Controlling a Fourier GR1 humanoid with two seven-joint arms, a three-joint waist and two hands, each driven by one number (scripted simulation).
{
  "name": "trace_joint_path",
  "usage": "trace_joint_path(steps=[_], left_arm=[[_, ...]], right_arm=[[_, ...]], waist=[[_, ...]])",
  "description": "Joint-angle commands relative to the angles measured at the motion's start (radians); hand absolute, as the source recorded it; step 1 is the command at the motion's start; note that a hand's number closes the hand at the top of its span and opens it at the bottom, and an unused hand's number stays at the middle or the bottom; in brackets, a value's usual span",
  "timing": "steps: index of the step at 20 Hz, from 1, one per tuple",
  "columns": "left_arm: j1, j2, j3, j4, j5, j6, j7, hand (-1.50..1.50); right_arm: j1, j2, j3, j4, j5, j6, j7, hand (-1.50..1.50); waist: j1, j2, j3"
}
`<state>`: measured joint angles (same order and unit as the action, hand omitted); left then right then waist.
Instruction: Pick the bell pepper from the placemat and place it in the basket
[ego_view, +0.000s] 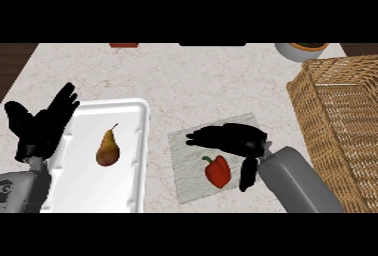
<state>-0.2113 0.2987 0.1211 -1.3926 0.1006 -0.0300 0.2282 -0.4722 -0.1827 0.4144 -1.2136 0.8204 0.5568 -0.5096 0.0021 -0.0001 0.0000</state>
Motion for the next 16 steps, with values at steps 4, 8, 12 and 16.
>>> trace_joint_path(steps=[4, 8, 12, 16], left_arm=[[-0.026, 0.008, 0.023, 0.016, -0.015, -0.015, 0.016, 0.0], [-0.006, -0.022, 0.029, 0.053, -0.035, -0.019, -0.053, 0.0], [0.015, -0.042, 0.023, -0.017, -0.032, -0.006, 0.022, 0.0], [-0.019, -0.015, 0.058, 0.026, -0.031, -0.029, 0.001, 0.0]], right_arm=[[-0.025, 0.013, -0.001, 0.142, 0.062, -0.051, -0.131, -1.5], [0.062, 0.023, -0.005, -0.018, 0.114, -0.054, -0.035, -1.5], [0.041, 0.021, -0.007, 0.007, 0.163, -0.042, -0.05, -1.5], [0.06, 0.025, -0.018, 0.078, 0.211, -0.132, -0.119, -1.5]], waist=[[0.004, 0.002, 0.0], [-0.002, 0.0, 0.0], [0.001, 0.0, 0.0], [0.0, 0.0, 0.0]])
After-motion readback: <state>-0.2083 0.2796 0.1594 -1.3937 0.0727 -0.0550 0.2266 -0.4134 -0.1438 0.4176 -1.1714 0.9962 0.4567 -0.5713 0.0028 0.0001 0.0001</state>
